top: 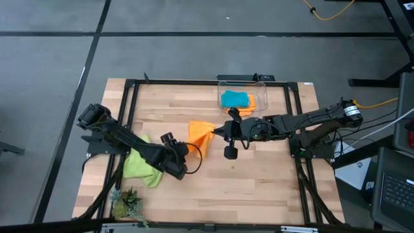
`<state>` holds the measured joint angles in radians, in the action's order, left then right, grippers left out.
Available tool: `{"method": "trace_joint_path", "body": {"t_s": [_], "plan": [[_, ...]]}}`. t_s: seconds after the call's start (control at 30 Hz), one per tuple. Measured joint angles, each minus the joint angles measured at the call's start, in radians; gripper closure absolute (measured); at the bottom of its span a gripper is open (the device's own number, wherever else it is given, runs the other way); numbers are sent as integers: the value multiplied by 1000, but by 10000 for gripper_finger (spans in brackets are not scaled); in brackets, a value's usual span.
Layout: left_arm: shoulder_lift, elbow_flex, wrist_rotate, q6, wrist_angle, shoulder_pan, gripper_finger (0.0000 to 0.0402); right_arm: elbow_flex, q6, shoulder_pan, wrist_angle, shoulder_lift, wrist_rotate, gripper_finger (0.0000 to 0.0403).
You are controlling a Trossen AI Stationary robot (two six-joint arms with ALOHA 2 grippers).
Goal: Fold microfiber towels
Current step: Fold the orange microfiber towel
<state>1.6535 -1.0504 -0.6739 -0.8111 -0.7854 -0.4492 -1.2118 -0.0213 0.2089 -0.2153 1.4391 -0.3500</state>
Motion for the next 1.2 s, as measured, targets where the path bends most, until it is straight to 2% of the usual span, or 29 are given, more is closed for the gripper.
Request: {"method": "trace_joint_path", "body": {"t_s": [0.1, 0.5, 0.73, 0.87, 1.03, 1.13, 1.2], "plan": [[4, 0, 15, -19, -12, 1, 193, 0, -1, 0, 0, 0, 0, 399], [56, 33, 183, -79, -45, 2, 193, 0, -3, 0, -6, 0, 1, 399], [55, 77, 224, -122, -37, -1, 199, 0, -3, 0, -14, 0, 2, 399], [55, 84, 224, -123, -36, -6, 249, 0, -2, 0, -26, 0, 3, 399], [55, 83, 224, -128, -37, -5, 381, 0, -2, 0, -74, 0, 3, 399], [53, 39, 255, -125, -129, -6, 394, 0, -3, 0, -124, 0, 3, 399], [51, -36, 274, -126, -276, -6, 399, 0, -3, 0, -162, -2, 3, 399]]}}
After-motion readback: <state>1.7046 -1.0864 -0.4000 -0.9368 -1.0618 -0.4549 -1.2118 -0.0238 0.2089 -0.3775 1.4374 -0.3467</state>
